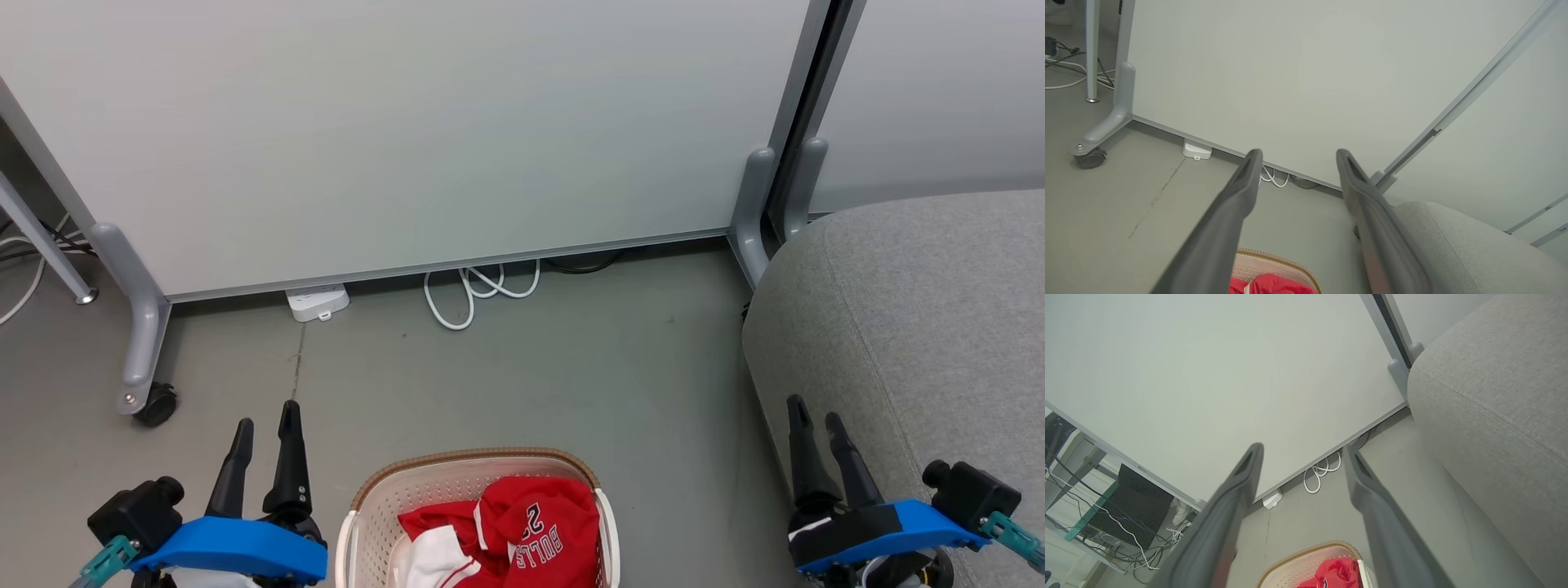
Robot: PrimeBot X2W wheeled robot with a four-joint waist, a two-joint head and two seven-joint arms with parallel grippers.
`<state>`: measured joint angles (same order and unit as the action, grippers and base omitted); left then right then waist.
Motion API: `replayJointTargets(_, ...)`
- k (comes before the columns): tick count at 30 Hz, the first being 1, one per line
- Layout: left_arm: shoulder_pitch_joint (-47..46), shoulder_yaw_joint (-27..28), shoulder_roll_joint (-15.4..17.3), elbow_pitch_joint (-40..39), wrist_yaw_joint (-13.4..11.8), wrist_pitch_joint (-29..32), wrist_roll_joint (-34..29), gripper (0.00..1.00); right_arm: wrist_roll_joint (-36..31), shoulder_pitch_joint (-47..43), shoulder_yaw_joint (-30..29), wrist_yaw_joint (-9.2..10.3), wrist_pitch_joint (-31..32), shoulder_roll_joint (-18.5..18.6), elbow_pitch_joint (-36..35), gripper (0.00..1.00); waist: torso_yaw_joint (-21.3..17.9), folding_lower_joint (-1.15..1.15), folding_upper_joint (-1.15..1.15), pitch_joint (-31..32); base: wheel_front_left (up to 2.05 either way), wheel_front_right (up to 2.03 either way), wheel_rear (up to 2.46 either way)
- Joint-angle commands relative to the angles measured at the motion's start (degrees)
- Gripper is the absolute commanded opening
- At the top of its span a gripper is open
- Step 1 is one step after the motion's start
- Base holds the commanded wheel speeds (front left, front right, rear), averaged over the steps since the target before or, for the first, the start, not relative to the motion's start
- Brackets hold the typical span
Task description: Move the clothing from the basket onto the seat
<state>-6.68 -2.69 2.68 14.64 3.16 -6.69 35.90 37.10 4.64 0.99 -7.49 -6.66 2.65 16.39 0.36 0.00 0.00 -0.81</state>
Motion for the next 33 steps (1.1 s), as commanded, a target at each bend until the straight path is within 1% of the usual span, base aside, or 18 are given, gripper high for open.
replayJointTargets(1,-1.33,-0.31,0.47,-0.41,-0.17,-0.62,-1.58,1.0,-1.56,1.29,0.25,0.0,-0.66,0.24,-0.34,1.0,0.01,0.0,0.0,-0.03,0.0,0.0,0.0)
replayJointTargets(20,-1.93,-1.71,0.38,-0.37,-0.74,-3.44,-13.03,1.0,-13.31,1.38,1.33,0.0,-3.48,0.28,-0.08,1.0,0.19,0.0,0.0,-0.29,0.0,0.0,0.0)
replayJointTargets(33,-2.13,-2.19,0.33,0.31,-0.84,-5.22,-19.37,1.0,-20.38,1.43,1.95,0.0,-5.19,0.3,0.56,1.0,0.27,0.0,0.0,-0.5,0.0,0.0,0.0)
